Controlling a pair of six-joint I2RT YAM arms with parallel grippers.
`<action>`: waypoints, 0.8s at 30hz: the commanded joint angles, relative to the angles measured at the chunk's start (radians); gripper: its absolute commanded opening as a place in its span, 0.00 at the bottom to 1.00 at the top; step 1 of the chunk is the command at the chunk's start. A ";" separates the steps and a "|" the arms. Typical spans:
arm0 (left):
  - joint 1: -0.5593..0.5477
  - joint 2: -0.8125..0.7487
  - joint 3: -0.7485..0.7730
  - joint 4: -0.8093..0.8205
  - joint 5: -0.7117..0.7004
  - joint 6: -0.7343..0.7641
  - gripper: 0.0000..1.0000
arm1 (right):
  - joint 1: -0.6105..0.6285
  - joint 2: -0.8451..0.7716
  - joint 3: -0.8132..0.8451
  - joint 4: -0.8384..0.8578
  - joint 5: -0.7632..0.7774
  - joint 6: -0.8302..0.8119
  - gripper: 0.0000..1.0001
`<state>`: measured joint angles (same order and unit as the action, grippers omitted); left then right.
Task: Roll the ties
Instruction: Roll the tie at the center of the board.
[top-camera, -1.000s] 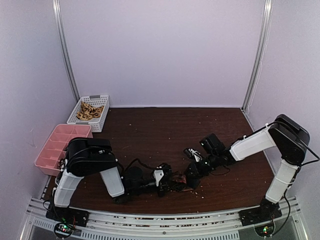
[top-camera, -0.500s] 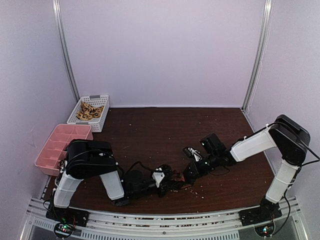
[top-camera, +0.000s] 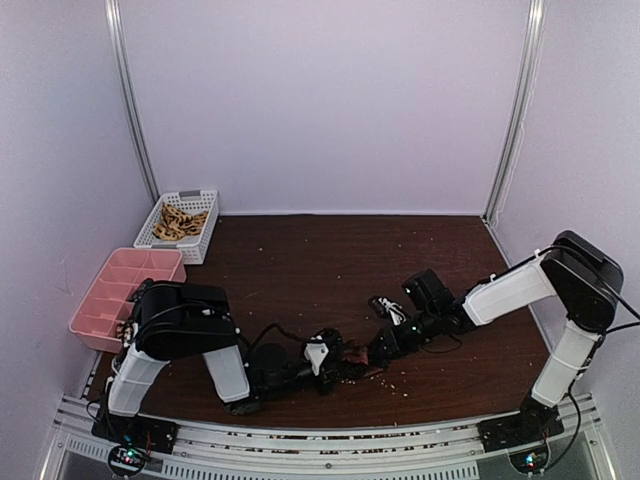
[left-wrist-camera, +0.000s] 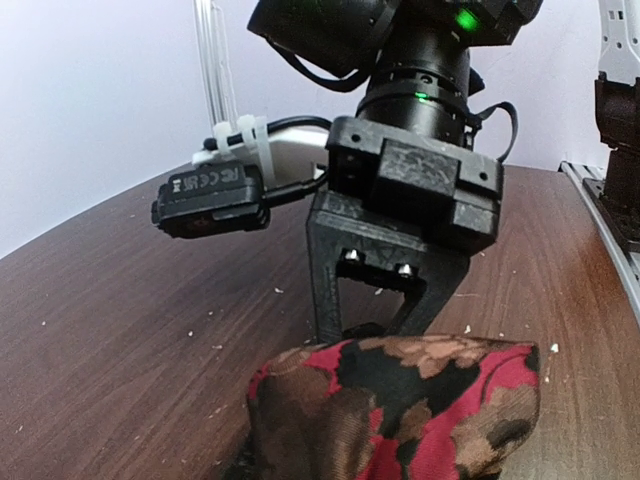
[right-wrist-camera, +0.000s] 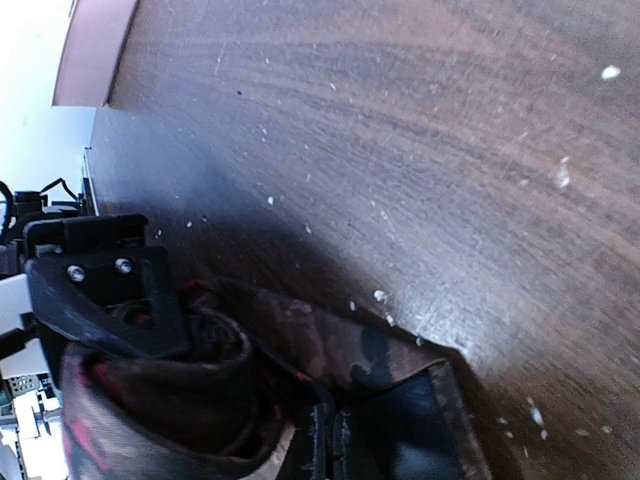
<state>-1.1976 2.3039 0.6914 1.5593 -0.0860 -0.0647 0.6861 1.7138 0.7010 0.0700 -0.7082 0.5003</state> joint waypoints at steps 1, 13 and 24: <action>0.031 -0.067 -0.092 -0.020 -0.151 -0.010 0.09 | -0.040 0.065 -0.057 -0.097 0.166 -0.017 0.00; 0.023 -0.129 -0.052 -0.250 -0.279 -0.002 0.07 | -0.042 0.091 -0.046 -0.124 0.205 -0.045 0.00; -0.003 -0.104 -0.060 -0.381 -0.179 0.036 0.07 | -0.043 0.018 -0.044 -0.114 0.127 -0.017 0.11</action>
<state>-1.2110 2.1914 0.6819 1.3270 -0.2283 -0.0669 0.6895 1.7584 0.7010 0.1425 -0.7067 0.4759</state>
